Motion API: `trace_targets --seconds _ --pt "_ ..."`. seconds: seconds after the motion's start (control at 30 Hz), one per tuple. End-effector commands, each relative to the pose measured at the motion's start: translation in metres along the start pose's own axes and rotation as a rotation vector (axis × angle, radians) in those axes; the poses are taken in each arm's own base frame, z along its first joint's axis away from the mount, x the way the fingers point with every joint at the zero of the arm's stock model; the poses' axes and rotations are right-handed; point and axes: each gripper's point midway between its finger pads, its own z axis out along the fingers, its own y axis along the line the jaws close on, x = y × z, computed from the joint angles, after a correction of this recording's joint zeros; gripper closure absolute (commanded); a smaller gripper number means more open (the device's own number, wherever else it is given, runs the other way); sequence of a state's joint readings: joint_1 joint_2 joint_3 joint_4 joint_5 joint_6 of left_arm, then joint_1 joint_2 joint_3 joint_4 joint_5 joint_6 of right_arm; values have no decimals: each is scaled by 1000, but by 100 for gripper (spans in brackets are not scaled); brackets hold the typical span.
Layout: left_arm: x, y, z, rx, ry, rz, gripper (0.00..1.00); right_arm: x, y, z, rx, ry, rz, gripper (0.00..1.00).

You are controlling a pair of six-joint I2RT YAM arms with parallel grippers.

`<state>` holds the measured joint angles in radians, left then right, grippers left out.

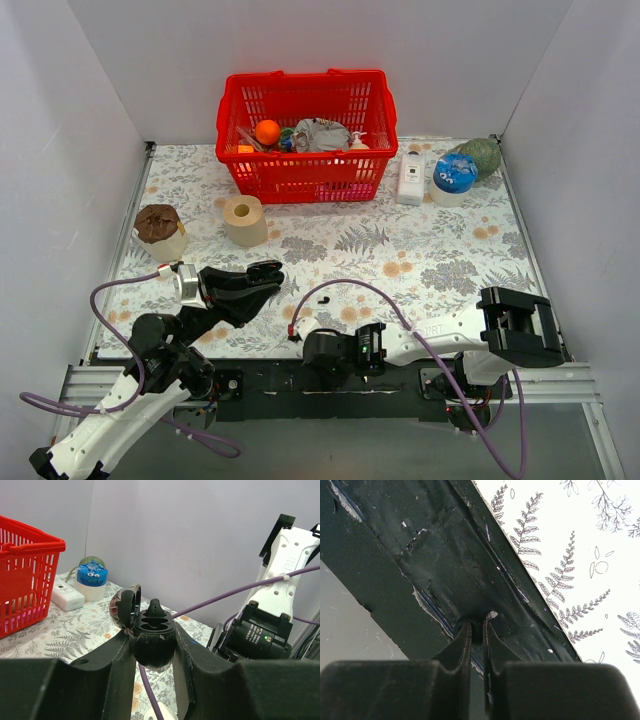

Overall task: Insert the wireless bluetooth earbuds into the charging case
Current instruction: Pick up the earbud from the center of the board, then place the earbud at the center of the board.

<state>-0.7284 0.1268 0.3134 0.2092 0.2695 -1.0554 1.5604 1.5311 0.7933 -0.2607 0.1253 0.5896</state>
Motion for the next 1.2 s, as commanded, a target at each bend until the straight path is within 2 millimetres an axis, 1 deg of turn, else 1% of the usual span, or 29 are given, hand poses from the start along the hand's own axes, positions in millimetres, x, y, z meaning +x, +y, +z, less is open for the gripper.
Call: trace_targets --seconds 0.0,0.07,0.17,0.23,0.27,0.3,0.33,0.37,0.4,0.43,0.47,0.5,0.53,0.57,0.63,0.67,0.73,0.77,0.8,0.83,0.87,0.9,0.97,1.0,1.03,1.07,1.1,1.13,1.17 --pt "-6 -2 0 0 -13 2 100 0 5 -7 -5 1 9 92" --pt "-8 -2 1 0 -18 6 100 -7 5 -12 1 -29 21 99" --pt "-10 -2 2 -2 -20 12 100 -27 2 -30 14 -114 41 99" --pt "-11 -1 2 -4 -23 14 100 -42 0 -45 14 -177 62 99" --pt "-11 -1 3 -3 -26 18 100 -51 -7 -51 25 -205 86 99" --pt "-12 -1 3 -4 -28 19 100 -62 -12 -61 27 -253 111 99" --pt "-12 0 3 -9 -28 18 100 -68 -17 -66 32 -281 135 99" --pt "-12 0 3 -7 -32 19 100 -74 -37 -67 57 -307 188 99" --pt "-13 0 3 -9 -36 20 100 -82 -41 -77 23 -346 218 99" --pt "-12 1 3 -12 -36 18 100 -89 -48 -80 12 -375 244 99" --pt "-11 1 3 -11 -35 20 100 -98 -63 -82 15 -415 283 99" --pt "-12 2 4 -15 -37 18 100 -102 -69 -89 21 -438 286 99" --pt "-13 2 4 -15 -41 19 100 -104 -77 -91 46 -446 300 99" --pt "-14 2 4 -16 -45 19 100 -108 -92 -94 79 -459 334 99" --pt "-14 3 5 -22 -44 23 100 -109 -109 -97 98 -489 390 99" --pt "-15 3 6 -22 -48 24 100 -114 -128 -100 117 -523 447 99" --pt "-12 4 8 -19 -43 16 100 -118 -143 -100 95 -569 538 99" --pt "-11 4 9 -18 -41 11 100 -118 -161 -100 114 -590 599 99" --pt "-9 4 9 -17 -35 5 100 -124 -164 -100 85 -617 634 99" --pt "-9 4 10 -14 -37 1 100 -120 -170 -94 80 -613 685 99" --pt "-9 4 10 -13 -37 -2 100 -119 -180 -94 92 -622 726 99" --pt "-9 4 10 -12 -39 -1 100 -124 -186 -92 96 -642 749 99" --pt "-10 4 10 -14 -42 -2 100 -121 -201 -88 113 -647 822 99" --pt "-10 4 10 -15 -43 -2 100 -120 -206 -84 124 -648 843 99" --pt "-10 5 10 -18 -44 -1 100 -123 -210 -85 123 -668 865 99" --pt "-10 5 10 -19 -43 -1 100 -120 -219 -82 134 -675 917 99" --pt "-9 5 10 -20 -40 -2 100 -119 -222 -81 130 -684 946 99" --pt "-7 7 10 -25 -36 -4 100 -123 -226 -83 125 -714 965 99" --pt "-6 6 11 -22 -33 -8 100 -118 -231 -79 133 -710 1010 99"
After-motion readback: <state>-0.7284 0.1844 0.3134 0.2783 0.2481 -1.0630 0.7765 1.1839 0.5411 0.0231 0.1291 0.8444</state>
